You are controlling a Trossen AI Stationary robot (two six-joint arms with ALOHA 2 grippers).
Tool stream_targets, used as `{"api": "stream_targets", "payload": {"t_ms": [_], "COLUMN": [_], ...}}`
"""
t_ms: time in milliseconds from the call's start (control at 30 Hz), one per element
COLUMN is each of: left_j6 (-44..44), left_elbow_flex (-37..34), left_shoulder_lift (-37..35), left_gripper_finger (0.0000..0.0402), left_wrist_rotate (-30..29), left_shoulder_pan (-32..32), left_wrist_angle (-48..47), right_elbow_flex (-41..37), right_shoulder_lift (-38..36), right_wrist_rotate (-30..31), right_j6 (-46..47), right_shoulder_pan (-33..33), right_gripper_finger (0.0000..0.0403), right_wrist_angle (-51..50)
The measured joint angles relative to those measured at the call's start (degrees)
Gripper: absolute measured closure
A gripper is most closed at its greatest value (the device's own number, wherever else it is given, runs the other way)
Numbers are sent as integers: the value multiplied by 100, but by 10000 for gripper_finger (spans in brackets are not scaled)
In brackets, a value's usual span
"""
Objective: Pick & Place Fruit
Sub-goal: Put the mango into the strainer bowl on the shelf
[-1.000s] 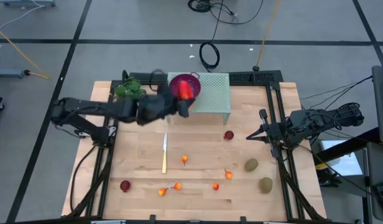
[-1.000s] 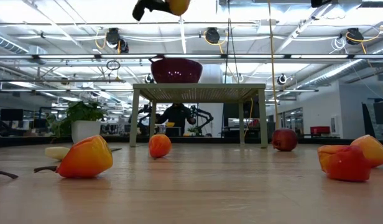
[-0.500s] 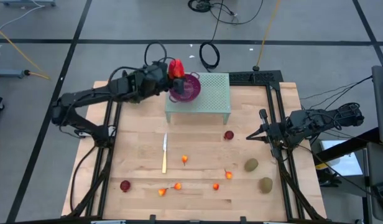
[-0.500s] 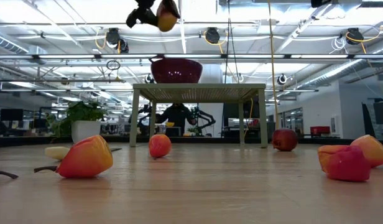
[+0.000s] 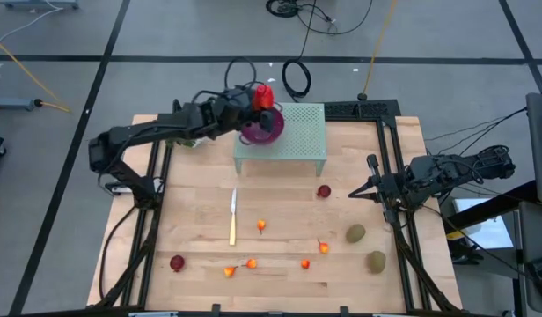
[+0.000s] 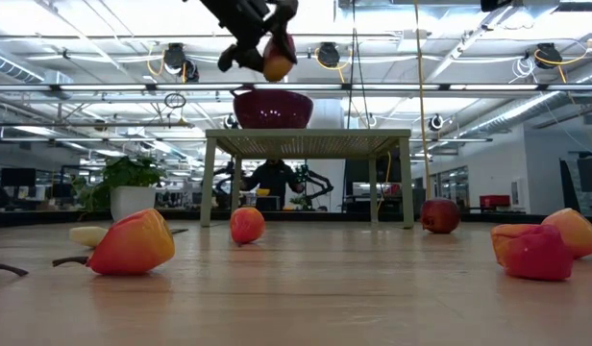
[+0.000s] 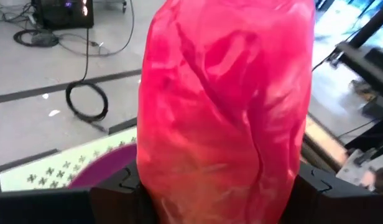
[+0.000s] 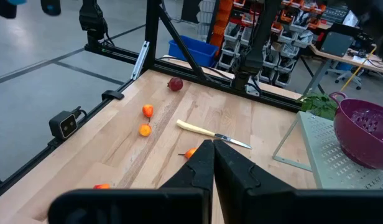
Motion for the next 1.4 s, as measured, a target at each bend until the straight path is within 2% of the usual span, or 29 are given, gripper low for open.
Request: {"api": "stream_targets", "payload": {"t_ms": [167, 467, 633, 1000, 1400], "left_j6": [56, 713, 965, 837, 903], "left_elbow_flex": [-4, -2, -2, -2, -2], "left_shoulder_lift": [248, 420, 438, 433, 459], "left_gripper_finger": [183, 183, 183, 183, 183], "left_wrist_rotate": [-9, -50, -52, 38, 57], "left_shoulder_pan": [-14, -22, -22, -22, -22], "left_wrist_angle": [0, -61, -376, -798, -819], "right_elbow_flex": [0, 0, 0, 0, 0], "right_shoulder_lift": [0, -1, 0, -2, -2], "right_wrist_rotate": [1, 2, 2, 2, 2], "right_j6": [1, 2, 2, 2, 2], "right_shoulder_pan": [1, 0, 2, 2, 2], "right_gripper_finger": [399, 399, 399, 399, 399], "right_wrist_angle": [4, 4, 4, 4, 4]}}
